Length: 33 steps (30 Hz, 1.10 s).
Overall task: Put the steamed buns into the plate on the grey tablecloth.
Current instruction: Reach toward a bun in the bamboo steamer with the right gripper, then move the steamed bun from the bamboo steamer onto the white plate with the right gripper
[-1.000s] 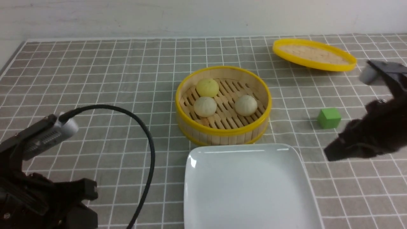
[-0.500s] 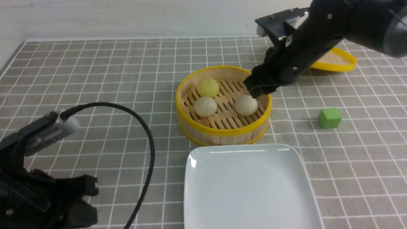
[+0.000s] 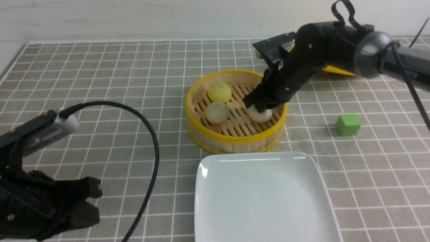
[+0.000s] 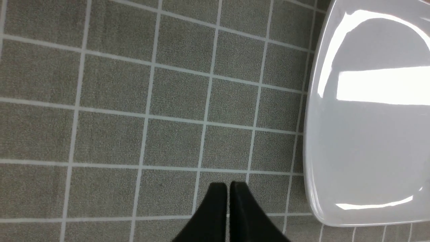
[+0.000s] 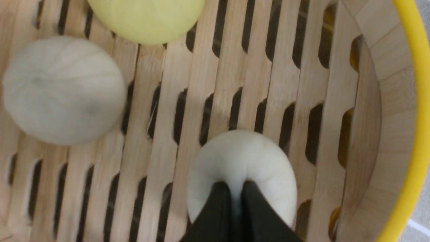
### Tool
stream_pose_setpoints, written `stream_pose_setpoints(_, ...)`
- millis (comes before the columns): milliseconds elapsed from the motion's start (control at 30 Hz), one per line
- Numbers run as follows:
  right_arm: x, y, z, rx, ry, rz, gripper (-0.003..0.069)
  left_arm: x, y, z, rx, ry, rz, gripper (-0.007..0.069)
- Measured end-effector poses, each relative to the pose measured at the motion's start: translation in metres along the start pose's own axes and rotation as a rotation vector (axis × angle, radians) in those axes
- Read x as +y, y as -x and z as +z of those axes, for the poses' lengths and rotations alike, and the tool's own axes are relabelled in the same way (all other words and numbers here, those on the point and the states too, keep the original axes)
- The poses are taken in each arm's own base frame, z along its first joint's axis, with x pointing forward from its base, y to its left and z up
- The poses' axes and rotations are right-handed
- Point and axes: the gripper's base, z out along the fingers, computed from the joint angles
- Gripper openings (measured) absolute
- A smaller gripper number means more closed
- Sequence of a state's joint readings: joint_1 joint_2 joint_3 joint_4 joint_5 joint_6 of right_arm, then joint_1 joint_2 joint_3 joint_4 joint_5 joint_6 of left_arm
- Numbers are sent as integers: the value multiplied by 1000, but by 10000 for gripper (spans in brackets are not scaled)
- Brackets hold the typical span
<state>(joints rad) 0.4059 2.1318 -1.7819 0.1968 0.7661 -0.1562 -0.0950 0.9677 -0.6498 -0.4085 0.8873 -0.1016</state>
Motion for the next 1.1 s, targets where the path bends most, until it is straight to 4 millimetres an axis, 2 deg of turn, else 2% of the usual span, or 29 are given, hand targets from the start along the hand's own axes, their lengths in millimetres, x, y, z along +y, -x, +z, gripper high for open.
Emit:
stream_pose_setpoints(100, 5, 1, -30, 30, 16, -6, 19, 1, 0, 0, -1, 10, 8, 50)
stream_pose_setpoints(267, 24, -5, -115, 84, 91, -8, 19, 3, 0, 0, -5, 36, 28, 56)
stream_pose_setpoints(300, 26, -6, -126, 80, 99, -9, 19, 4, 1, 0, -5, 41, 33, 57)
stream_pose_setpoints(333, 32, -15, -146, 103, 127, -7, 19, 5, 1, 0, -6, 52, 42, 61)
stream_pose_setpoints(400, 40, -37, -161, 160, 168, 11, 20, 6, 1, 0, -8, 66, 53, 67)
stream_pose_setpoints(500, 46, -64, -155, 230, 188, 24, 22, 6, 1, 0, -8, 70, 57, 72)
stream_pose_setpoints(633, 56, -113, -110, 312, 205, 75, 32, 6, 1, 0, -14, 70, 57, 77)
stream_pose_setpoints(667, 56, -117, -106, 312, 202, 81, 34, 6, 1, 0, -14, 70, 57, 77)
stream_pose_setpoints(767, 57, -140, -71, 290, 172, 119, 70, 6, 4, 1, -38, 69, 58, 90)
stream_pose_setpoints(867, 54, -146, -54, 289, 157, 143, 120, 6, 7, 2, -56, 68, 57, 95)
stream_pose_setpoints(933, 54, -148, -44, 293, 156, 162, 200, 5, 10, 1, -85, 64, 60, 111)
stream_pose_setpoints(967, 54, -148, -44, 292, 156, 164, 207, 5, 10, 1, -85, 64, 60, 111)
stream_pose_setpoints(1000, 54, -147, -44, 296, 161, 167, 270, 3, 14, -2, -104, 59, 65, 124)
stream_pose_setpoints(1067, 55, -145, -46, 311, 169, 161, 307, 1, 18, -4, -114, 57, 69, 136)
stream_pose_setpoints(1100, 57, -139, -54, 333, 180, 125, 348, -4, 25, -9, -126, 52, 76, 154)
